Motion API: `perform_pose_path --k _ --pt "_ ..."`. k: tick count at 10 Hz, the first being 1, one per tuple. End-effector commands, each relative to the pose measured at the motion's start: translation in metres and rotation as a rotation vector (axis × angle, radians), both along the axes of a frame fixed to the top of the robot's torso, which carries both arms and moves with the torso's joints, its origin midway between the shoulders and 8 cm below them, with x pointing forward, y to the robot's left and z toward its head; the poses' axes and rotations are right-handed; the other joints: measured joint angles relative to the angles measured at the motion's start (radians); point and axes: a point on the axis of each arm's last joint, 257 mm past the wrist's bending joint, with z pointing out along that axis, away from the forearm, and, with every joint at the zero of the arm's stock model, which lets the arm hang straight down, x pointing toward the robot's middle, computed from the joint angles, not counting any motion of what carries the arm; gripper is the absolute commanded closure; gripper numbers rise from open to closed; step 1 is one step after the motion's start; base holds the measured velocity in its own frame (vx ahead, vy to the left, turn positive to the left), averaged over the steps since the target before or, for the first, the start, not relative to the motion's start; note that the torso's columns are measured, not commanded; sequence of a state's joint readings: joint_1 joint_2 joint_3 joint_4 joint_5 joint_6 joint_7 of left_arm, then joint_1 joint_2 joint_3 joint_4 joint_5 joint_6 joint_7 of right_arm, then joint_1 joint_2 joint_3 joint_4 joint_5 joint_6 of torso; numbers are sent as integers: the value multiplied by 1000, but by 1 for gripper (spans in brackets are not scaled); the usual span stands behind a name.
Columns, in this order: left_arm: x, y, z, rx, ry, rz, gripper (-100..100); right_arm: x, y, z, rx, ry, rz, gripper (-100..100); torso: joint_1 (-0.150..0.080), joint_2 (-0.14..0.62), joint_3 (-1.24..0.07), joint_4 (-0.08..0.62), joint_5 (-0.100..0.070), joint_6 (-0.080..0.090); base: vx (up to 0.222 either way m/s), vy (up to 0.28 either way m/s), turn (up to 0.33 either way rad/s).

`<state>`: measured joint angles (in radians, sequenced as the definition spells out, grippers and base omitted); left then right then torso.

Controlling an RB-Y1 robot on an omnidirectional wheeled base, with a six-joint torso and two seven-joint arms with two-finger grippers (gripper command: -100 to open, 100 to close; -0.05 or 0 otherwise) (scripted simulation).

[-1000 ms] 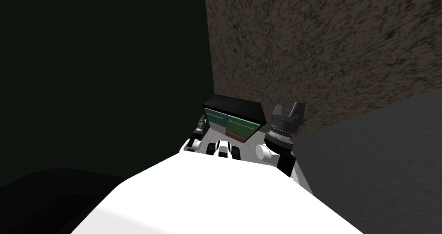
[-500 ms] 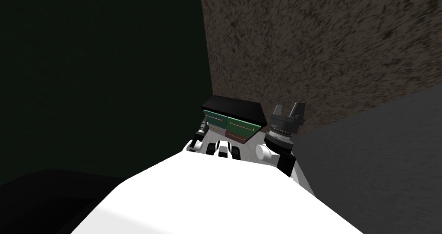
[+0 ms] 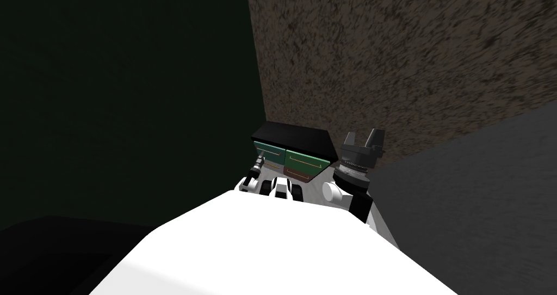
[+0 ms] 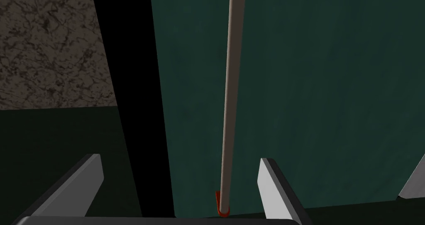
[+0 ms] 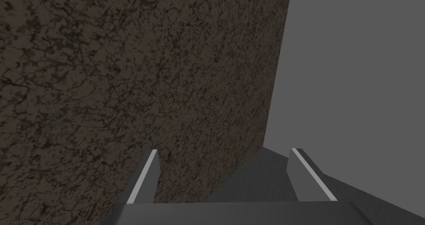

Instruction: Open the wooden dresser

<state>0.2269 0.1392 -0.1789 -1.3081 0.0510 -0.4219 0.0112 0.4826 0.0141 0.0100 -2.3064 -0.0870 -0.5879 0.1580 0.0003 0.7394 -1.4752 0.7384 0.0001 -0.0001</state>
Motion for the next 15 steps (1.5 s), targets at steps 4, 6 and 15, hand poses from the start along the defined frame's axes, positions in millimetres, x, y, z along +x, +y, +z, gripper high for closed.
perform_pose_path --k 4,6,15 --pt "-8 -28 -42 -27 85 -25 -100 0 0 0 0 0 0 0 0 -2 -1 -1 0 0 54 21 -58" --pt "-11 -56 -55 -71 116 -35 -100 0 0 0 0 0 0 0 0 -2 -1 0 0 0 62 29 -57" --pt "-10 -62 -50 -77 113 -43 100 0 0 0 0 0 0 0 1 -1 0 -3 2 1 -43 15 2"
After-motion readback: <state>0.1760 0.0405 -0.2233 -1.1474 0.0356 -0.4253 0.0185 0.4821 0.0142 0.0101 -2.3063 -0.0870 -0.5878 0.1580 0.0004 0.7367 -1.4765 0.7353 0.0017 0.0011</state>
